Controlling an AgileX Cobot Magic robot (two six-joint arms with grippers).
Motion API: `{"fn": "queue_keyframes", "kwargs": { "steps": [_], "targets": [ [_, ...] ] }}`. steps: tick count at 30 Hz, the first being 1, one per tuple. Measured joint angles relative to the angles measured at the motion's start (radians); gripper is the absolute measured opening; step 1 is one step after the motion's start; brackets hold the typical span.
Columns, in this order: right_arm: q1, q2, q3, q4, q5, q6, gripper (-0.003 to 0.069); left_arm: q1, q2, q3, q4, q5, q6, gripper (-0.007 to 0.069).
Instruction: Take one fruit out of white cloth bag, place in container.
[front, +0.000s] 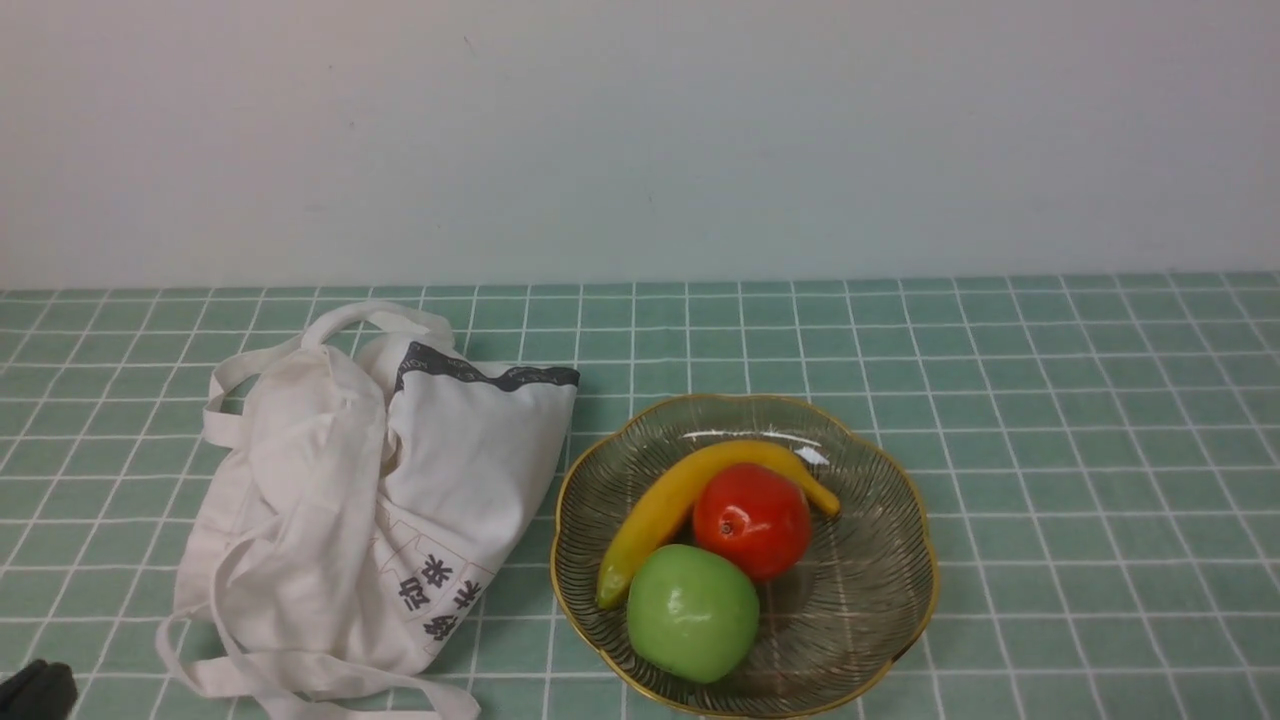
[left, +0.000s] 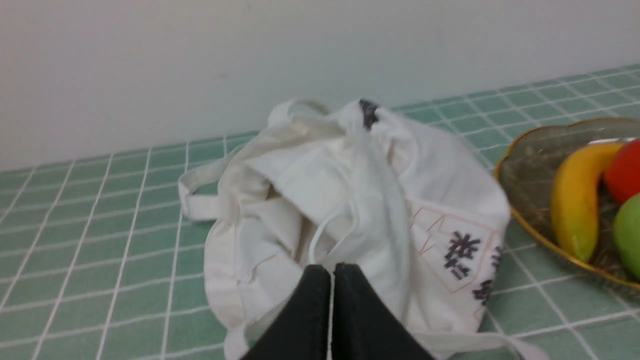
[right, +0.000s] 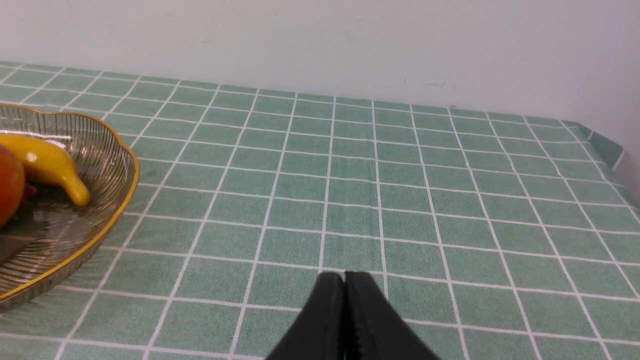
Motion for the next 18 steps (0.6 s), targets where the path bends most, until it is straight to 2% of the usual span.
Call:
{"fn": "queue_keyframes", "kwargs": {
  "steps": [6,18],
  "targets": [
    [0.0,0.0,0.0,0.0,0.0,0.0,-0.0015,0.114,0.0,0.104,-0.038,-0.062,0.014,-0.0008],
    [0.0,0.0,0.0,0.0,0.0,0.0,-0.0015,0.118,0.0,0.105,-0.041,-0.033,0.009,-0.0008]
  ]
}}
